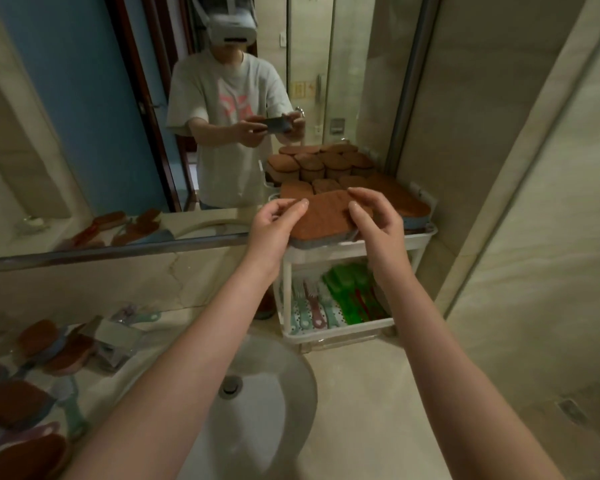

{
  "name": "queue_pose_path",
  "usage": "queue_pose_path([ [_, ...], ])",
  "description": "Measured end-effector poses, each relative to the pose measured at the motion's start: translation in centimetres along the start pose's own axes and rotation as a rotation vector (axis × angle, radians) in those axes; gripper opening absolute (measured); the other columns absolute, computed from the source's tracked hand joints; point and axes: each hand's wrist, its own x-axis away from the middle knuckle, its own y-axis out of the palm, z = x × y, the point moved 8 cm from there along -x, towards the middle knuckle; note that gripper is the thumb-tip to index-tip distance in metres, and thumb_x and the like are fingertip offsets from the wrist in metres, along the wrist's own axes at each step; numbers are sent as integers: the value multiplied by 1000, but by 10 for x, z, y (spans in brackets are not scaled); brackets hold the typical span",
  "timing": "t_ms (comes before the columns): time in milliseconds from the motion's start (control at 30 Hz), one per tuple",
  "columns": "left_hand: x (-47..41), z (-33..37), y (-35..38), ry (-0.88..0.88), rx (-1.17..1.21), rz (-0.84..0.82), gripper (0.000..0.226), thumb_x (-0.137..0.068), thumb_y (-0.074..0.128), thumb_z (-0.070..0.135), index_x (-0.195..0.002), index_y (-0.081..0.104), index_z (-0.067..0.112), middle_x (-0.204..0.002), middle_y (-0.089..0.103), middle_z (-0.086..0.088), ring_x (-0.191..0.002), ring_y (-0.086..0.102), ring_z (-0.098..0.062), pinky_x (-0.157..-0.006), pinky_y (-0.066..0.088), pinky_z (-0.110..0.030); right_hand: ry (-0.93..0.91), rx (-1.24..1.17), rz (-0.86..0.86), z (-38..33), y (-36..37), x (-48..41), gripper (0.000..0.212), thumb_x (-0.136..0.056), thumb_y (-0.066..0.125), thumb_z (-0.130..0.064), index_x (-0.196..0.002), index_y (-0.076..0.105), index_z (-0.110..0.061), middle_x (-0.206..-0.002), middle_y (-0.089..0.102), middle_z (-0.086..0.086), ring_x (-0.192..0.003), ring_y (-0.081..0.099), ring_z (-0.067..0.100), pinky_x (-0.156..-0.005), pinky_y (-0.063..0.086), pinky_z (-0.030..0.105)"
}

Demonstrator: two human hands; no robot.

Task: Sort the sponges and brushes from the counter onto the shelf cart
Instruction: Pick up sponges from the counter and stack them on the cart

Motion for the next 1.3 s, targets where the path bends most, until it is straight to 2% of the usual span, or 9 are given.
queue_pose_path([
  [167, -29, 12, 19, -64, -17, 55, 15, -84, 66, 32, -79, 60, 19, -88, 61, -2, -86, 59, -18, -71, 48, -31, 75, -66, -82, -3, -10, -14, 33, -85, 69, -18, -115, 54, -23, -114, 59, -1, -97, 62, 12, -66, 54, 21],
  [300, -53, 12, 43, -182, -46, 10, 13, -85, 66, 31, -81, 59, 20, -89, 60, -2, -88, 60, -19, -69, 50, -31, 148, -67, -153, 5, -25, -30, 54, -74, 77, -7, -116, 48, -23, -120, 58, 1, -113, 59, 19, -81, 56, 30],
  [400, -68, 8, 61, -219, -94, -53, 17, -83, 68, 32, -88, 60, 19, -97, 61, -4, -95, 59, -21, -71, 51, -30, 109, -1, -165, 9, -40, -42, 62, -69, 80, -16, -119, 46, -30, -127, 54, 4, -119, 55, 20, -92, 53, 37],
  [567, -92, -3, 80, -240, -158, -74, 28, -79, 72, 37, -92, 61, 15, -98, 62, -5, -93, 60, -21, -77, 52, -33, 26, 90, -248, 20, -51, -52, 51, -76, 77, -14, -119, 57, -33, -128, 52, 0, -120, 53, 16, -96, 52, 41],
  [733, -105, -9, 88, -93, -135, -33, 39, -91, 50, 49, -106, 61, 14, -106, 64, -5, -102, 61, -21, -89, 53, -40, 89, 110, -19, 28, -75, -61, 43, -73, 80, -17, -110, 61, -27, -116, 57, -7, -110, 57, 13, -86, 54, 28],
  [833, -100, -3, 95, 162, -556, -100, 42, -94, 43, 47, -112, 64, 15, -112, 63, 1, -105, 55, -15, -88, 44, -31, 114, 206, 230, 33, -100, -71, 44, -70, 82, -27, -106, 58, -25, -111, 60, -5, -103, 58, 12, -84, 54, 28],
  [900, -97, -11, 104, 202, -724, -187, 41, -94, 43, 46, -112, 65, 16, -113, 63, 1, -105, 55, -15, -82, 40, -28, 145, 316, 337, 40, -112, -83, 47, -68, 83, -34, -105, 56, -25, -107, 60, -6, -101, 58, 12, -86, 53, 32],
  [1167, -96, -24, 109, 200, -954, -257, 44, -96, 38, 47, -108, 67, 17, -115, 64, -3, -106, 57, -23, -86, 45, -36, 154, 667, 308, 51, -105, -120, 51, -74, 77, -39, -112, 52, -19, -119, 52, 4, -103, 54, 22, -74, 39, 28],
  [1300, -97, -24, 112, 214, -1014, -272, 45, -97, 36, 46, -109, 67, 16, -118, 64, -4, -108, 56, -25, -88, 45, -36, 252, 823, 203, 60, -94, -129, 52, -77, 73, -44, -116, 47, -22, -124, 46, 3, -107, 53, 26, -81, 49, 39],
])
